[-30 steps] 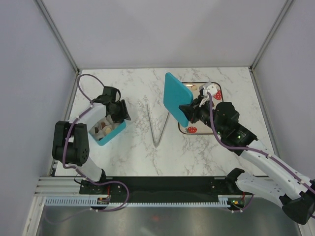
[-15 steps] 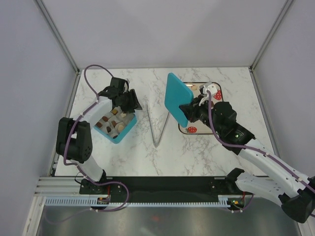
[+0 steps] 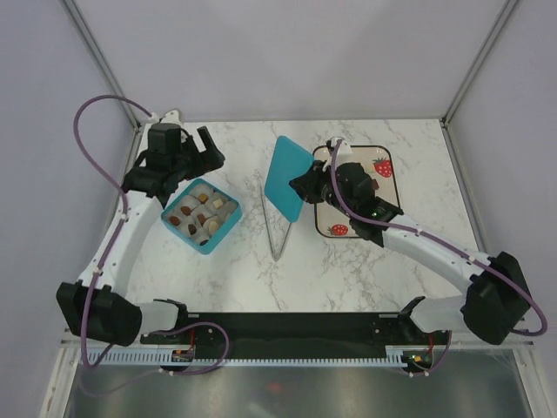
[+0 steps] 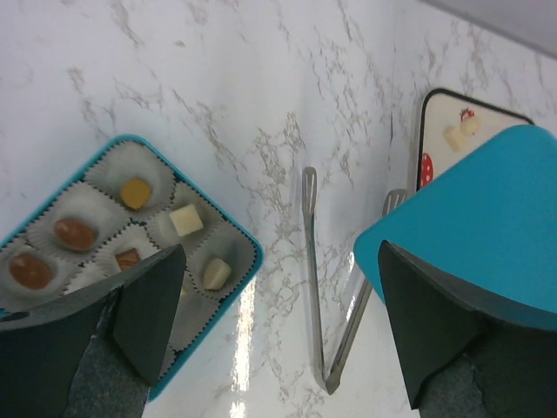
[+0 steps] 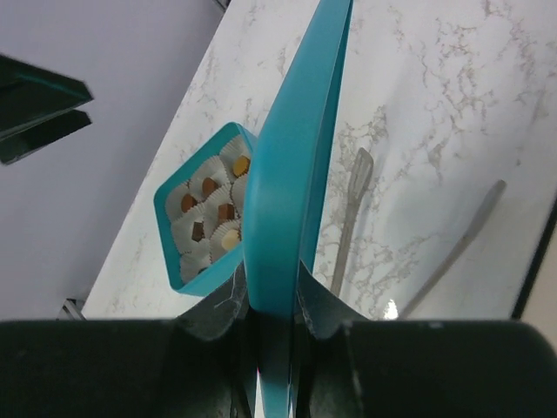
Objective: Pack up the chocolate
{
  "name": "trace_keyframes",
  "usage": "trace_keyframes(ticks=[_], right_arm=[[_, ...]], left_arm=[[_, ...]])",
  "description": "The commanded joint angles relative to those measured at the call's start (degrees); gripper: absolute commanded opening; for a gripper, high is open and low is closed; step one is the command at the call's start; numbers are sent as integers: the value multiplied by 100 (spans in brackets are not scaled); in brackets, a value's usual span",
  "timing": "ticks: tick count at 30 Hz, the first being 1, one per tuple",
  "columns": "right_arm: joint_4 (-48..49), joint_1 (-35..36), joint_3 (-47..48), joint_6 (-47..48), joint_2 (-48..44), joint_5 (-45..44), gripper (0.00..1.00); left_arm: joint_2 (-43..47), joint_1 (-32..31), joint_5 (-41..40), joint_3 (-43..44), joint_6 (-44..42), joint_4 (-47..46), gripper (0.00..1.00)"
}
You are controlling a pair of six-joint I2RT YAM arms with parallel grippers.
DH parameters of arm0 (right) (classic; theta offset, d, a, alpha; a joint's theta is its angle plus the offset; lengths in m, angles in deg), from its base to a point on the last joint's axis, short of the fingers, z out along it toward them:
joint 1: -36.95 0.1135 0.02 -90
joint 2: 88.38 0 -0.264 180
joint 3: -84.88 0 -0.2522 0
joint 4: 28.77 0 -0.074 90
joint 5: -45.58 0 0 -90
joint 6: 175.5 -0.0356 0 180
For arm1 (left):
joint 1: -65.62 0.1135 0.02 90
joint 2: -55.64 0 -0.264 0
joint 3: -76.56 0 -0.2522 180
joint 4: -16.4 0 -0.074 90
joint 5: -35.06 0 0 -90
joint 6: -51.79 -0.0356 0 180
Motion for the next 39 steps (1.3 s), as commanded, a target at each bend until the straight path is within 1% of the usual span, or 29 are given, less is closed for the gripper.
trace_keyframes(ticks=[1, 3, 4, 5, 8, 10, 12, 15, 17, 19, 20, 21, 22, 25, 26, 28, 32, 36, 39], right_arm=[[1015, 77, 715, -767, 566, 80, 0], [1208, 147, 883, -1057, 1023, 106, 0], [1557, 182, 980, -1145, 1173, 97, 0], [1769, 217, 1007, -1381, 1461, 106, 0], [2613, 419, 1191, -1637, 2006, 106, 0], [3035, 604, 1427, -1840, 2271, 80, 0], [3229, 762, 1586, -2050, 2649, 10, 0], [3975, 921, 1780, -2322, 3098, -140, 0], [4214, 991, 1964, -2437, 3449, -201, 0], [4416, 1035, 2210, -2675, 3826, -263, 0], [4495, 1096, 2290, -2736, 3950, -289, 0], [4644, 1131, 2447, -2806, 4082, -298, 0], [4707, 1158, 2536, -2929, 4336, -298, 0], [4830, 1264, 2825, -3219, 4784, -412, 0], [4917, 1307, 2870, -3429, 4899, -456, 0], [5111, 1325, 2984, -3632, 5189, -535, 0], [5191, 1492, 3134, -3984, 5524, -764, 0], [5129, 1606, 3327, -4081, 5788, -817, 0], [5199, 1668, 3415, -4231, 5999, -799, 0]], left_arm=[[767, 105, -575, -179, -314, 165, 100], [1041, 105, -392, -285, -288, 148, 100], [1286, 105, -320, -337, -305, 157, 100], [1375, 105, -294, -373, -279, 157, 100], [1674, 105, -22, -496, -218, 69, 100], [1693, 122, -12, -531, -165, 69, 100], [1658, 122, -12, -531, -104, 69, 100], [1535, 184, -12, -470, 81, 78, 100], [1412, 289, 268, -312, 160, 69, 100], [1166, 543, 453, -119, 283, 34, 100], [1070, 684, 749, -48, 353, -1, 99], [912, 990, 866, 4, 432, -45, 99], [824, 1114, 1006, 22, 581, -98, 97], [560, 1886, 1551, 40, 661, -265, 96], [524, 1994, 1587, 31, 635, -326, 96], [463, 2249, 1465, -21, 618, -371, 96], [418, 2530, 737, -258, 495, -494, 95], [287, 3012, 691, -548, 275, -476, 94], [234, 3251, 647, -742, 309, -485, 93]])
